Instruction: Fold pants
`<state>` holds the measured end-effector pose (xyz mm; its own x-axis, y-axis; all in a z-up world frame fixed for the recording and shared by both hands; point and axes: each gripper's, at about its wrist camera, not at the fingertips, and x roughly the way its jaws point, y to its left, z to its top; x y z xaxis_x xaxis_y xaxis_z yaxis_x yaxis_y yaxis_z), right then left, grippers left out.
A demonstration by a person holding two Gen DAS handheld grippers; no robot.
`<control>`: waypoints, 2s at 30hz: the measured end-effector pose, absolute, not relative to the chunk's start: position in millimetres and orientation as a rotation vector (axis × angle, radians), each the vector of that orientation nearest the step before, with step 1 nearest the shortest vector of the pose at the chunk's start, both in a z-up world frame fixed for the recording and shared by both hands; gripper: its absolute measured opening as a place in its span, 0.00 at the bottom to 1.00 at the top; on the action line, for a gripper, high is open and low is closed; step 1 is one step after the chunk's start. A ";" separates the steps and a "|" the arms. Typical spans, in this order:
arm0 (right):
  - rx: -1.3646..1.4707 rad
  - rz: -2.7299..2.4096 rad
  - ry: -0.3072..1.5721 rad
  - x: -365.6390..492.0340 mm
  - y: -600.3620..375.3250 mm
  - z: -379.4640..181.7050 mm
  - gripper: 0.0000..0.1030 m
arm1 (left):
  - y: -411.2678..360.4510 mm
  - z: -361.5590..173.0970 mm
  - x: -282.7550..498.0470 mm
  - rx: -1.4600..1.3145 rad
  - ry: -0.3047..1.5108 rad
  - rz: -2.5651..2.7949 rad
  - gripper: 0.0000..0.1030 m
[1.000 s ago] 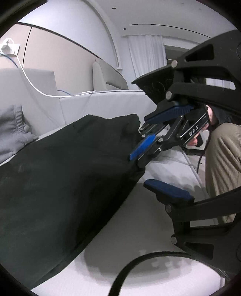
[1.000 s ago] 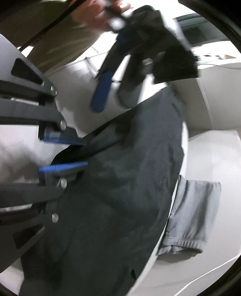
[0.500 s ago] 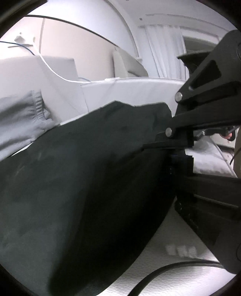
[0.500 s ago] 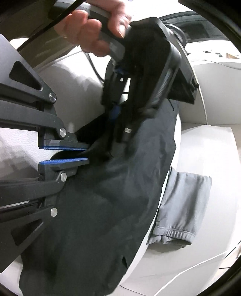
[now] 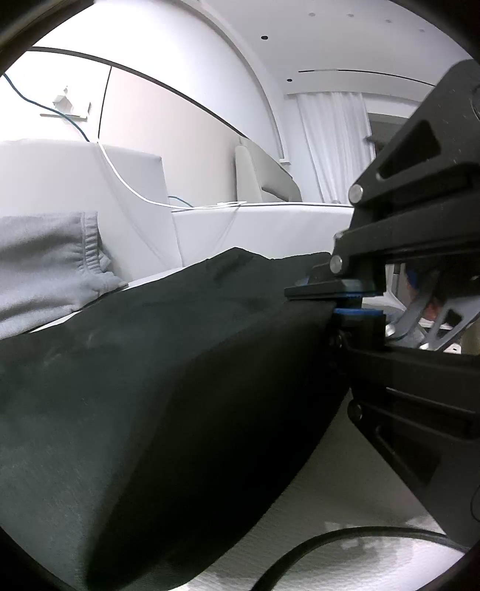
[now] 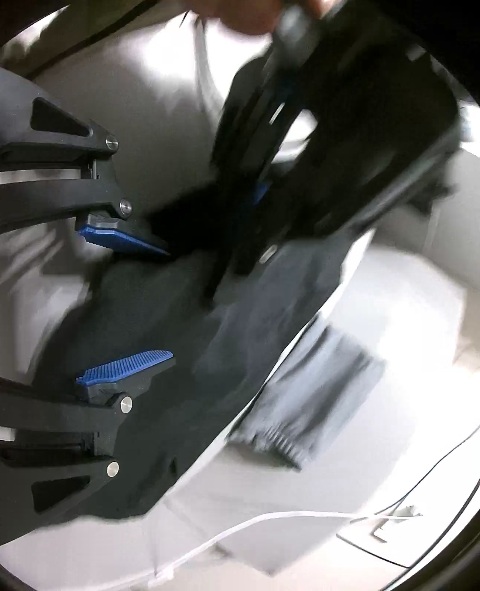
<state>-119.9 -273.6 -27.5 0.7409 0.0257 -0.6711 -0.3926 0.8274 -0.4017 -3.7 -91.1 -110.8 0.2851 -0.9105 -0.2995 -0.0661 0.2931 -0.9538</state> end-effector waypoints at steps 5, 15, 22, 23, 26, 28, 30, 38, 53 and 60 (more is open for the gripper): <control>-0.515 0.251 0.812 -119.9 -280.7 -31.6 0.26 | -91.4 -119.3 -0.5 -1.064 1.169 -0.727 0.01; -0.448 0.251 0.927 -138.2 -287.5 -30.9 0.22 | -91.5 -135.2 1.9 -0.969 1.205 -0.679 0.01; -0.479 0.284 0.967 -138.5 -288.1 -32.7 0.22 | -84.6 -131.9 1.8 -0.880 1.173 -0.665 0.01; -0.483 0.287 0.978 -139.4 -288.4 -33.1 0.22 | -86.7 -129.0 1.0 -0.856 1.170 -0.657 0.01; -0.492 0.296 1.000 -140.5 -290.5 -33.6 0.21 | -85.4 -128.0 1.4 -0.883 1.183 -0.646 0.00; -0.478 0.305 1.009 -138.0 -292.3 -37.1 0.21 | -89.3 -127.8 1.2 -0.829 1.170 -0.650 0.01; -0.441 0.315 1.016 -133.3 -295.6 -39.1 0.21 | -91.3 -126.7 1.7 -0.813 1.168 -0.644 0.01; -0.395 0.338 1.048 -146.2 -308.4 -10.7 0.53 | -71.6 -95.4 -28.1 -0.743 1.217 -0.561 0.46; 0.669 -0.251 0.800 -208.6 -582.5 -1.8 0.80 | -126.0 45.8 -21.4 -0.309 0.849 -0.767 0.17; 0.773 -0.381 0.662 -201.3 -606.1 -35.5 0.80 | -158.8 110.8 0.3 -0.235 0.710 -0.833 0.15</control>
<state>-201.3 -606.1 -35.5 0.7356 -0.0788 -0.6728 0.5422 0.6639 0.5151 0.3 -158.8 110.8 0.4612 -0.7446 -0.4826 0.5942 0.6631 -0.4553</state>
